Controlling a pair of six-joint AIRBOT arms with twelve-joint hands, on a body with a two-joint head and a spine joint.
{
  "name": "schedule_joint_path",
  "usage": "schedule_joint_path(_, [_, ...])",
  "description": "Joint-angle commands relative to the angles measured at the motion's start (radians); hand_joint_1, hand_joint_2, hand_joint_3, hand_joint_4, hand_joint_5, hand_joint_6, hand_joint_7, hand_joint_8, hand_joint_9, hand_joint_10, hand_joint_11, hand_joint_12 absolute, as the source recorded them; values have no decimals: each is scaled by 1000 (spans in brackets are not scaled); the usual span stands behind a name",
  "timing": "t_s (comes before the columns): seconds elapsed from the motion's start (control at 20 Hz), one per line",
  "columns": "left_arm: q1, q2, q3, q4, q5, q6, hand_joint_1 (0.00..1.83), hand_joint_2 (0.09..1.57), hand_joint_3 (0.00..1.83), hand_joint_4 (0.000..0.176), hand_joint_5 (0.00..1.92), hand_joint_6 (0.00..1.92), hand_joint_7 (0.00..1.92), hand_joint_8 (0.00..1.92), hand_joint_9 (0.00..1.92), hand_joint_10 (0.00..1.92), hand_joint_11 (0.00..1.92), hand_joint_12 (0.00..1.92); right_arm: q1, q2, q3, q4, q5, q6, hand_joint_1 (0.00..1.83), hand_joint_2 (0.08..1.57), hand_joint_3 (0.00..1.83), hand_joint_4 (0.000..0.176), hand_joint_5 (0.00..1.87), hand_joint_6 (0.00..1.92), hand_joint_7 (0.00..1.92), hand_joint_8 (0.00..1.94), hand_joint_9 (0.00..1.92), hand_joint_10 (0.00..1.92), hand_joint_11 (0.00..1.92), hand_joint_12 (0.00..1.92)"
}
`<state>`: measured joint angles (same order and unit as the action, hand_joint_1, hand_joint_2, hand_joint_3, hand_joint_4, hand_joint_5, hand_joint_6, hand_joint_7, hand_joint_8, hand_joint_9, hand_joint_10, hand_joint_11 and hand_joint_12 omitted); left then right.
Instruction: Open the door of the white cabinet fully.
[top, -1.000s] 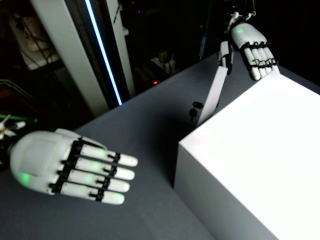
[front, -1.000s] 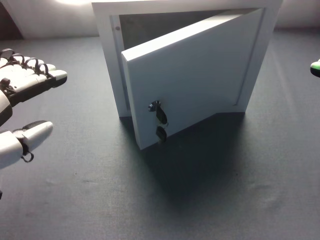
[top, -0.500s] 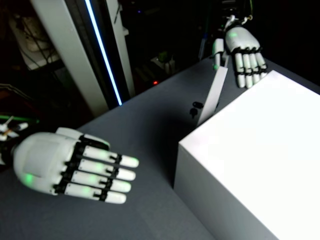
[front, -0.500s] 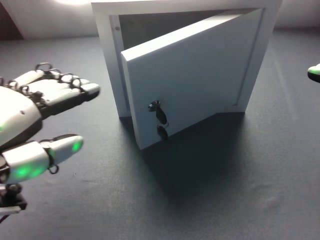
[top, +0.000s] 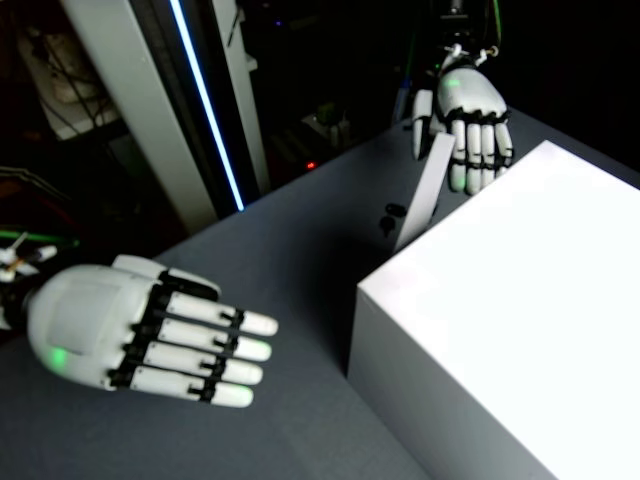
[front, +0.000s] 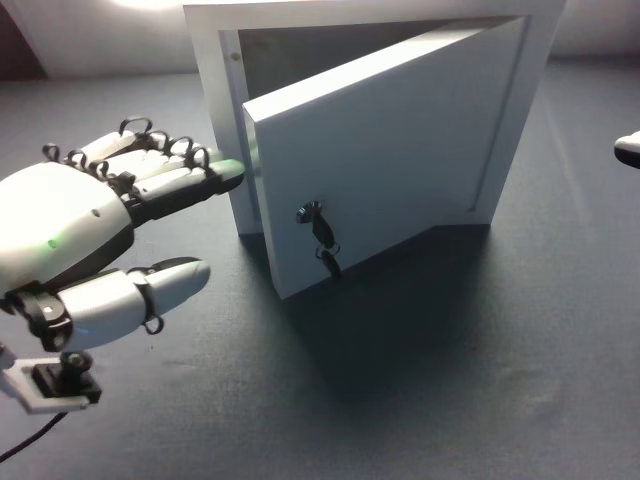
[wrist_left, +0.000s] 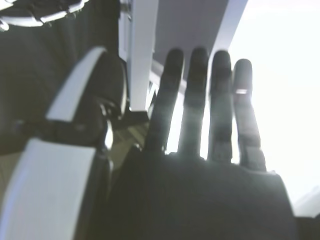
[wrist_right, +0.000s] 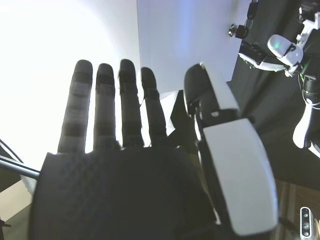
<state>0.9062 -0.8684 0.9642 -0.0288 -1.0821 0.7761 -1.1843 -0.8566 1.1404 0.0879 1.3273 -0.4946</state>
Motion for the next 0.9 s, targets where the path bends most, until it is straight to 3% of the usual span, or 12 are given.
schedule_joint_path(0.0, [-17,-3,5,3,-120,-9,248,1483,2,0,194,0,211,1,195,2,0,471,12,0,7,30,124,9,337,1369,1,16,295,4,289,1,259,6,249,15])
schedule_joint_path(0.15, [-30,-13,7,22,-117,-16,318,1481,0,0,204,0,214,1,206,1,14,518,12,-1,8,30,124,9,322,1389,7,0,293,2,299,3,265,5,238,9])
schedule_joint_path(0.35, [-42,-20,6,43,-123,-29,298,1493,1,0,222,1,234,0,238,1,0,658,12,-2,9,30,124,9,365,1409,6,0,307,3,303,2,277,4,258,17])
schedule_joint_path(0.65, [-50,-34,2,79,-113,-50,281,1515,1,0,261,8,273,13,263,12,0,680,12,-4,9,32,124,13,347,1391,0,0,303,3,290,2,266,3,252,12])
schedule_joint_path(0.75, [-52,-39,2,87,-113,-58,256,1519,2,0,244,0,221,3,213,1,0,585,12,-5,10,32,124,15,344,1384,0,0,310,5,292,2,260,1,246,10])
schedule_joint_path(0.85, [-55,-41,1,96,-115,-63,264,1514,0,0,256,4,236,5,214,0,0,645,12,-5,11,33,124,17,356,1397,1,0,303,1,300,4,263,1,234,4])
